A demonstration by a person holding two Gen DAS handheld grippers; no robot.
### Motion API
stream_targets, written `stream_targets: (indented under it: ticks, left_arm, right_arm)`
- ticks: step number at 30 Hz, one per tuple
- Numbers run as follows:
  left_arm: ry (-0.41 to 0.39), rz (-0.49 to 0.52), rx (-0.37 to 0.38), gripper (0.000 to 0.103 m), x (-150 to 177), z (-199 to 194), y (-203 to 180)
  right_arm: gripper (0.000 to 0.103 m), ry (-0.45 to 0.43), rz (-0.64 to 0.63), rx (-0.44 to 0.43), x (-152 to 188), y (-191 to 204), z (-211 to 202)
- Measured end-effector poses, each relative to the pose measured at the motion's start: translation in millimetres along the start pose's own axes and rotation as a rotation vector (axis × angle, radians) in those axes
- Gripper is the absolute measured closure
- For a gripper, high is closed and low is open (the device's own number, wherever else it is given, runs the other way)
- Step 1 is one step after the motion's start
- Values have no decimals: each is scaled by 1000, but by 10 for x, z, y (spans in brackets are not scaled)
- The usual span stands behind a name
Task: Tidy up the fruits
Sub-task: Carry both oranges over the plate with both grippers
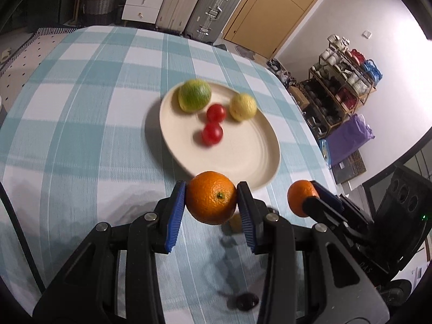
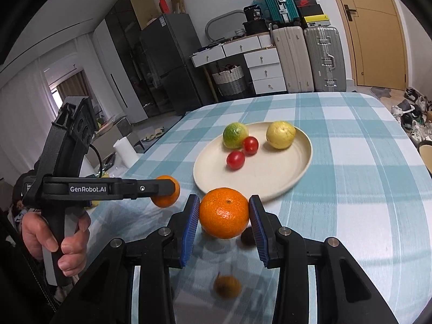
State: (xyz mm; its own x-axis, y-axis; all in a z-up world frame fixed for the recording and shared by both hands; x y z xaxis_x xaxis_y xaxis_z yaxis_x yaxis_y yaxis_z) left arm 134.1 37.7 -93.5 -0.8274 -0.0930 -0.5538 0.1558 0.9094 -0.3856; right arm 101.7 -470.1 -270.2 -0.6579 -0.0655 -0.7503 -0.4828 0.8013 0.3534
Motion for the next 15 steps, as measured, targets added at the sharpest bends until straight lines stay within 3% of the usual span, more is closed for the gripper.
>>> stream_targets:
  ticks: [15]
  left_arm:
    - [9, -3, 0, 68, -656, 476, 182]
  right_arm:
    - [65, 9, 20, -10, -515, -144, 526]
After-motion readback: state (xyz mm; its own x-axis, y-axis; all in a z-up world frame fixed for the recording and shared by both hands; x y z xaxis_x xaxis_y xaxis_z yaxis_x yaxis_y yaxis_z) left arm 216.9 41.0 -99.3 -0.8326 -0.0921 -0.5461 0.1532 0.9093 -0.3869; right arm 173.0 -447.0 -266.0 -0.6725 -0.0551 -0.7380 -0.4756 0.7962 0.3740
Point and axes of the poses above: each gripper's, at about its wrist camera, not at the fingertips, and z roughly the way its jaws point, y to its left, x to its underside, the point moved 3 cm from there along z, roughly the way its jaws point, and after that the axes turned 5 degrees about z, right-handed, at the moved point
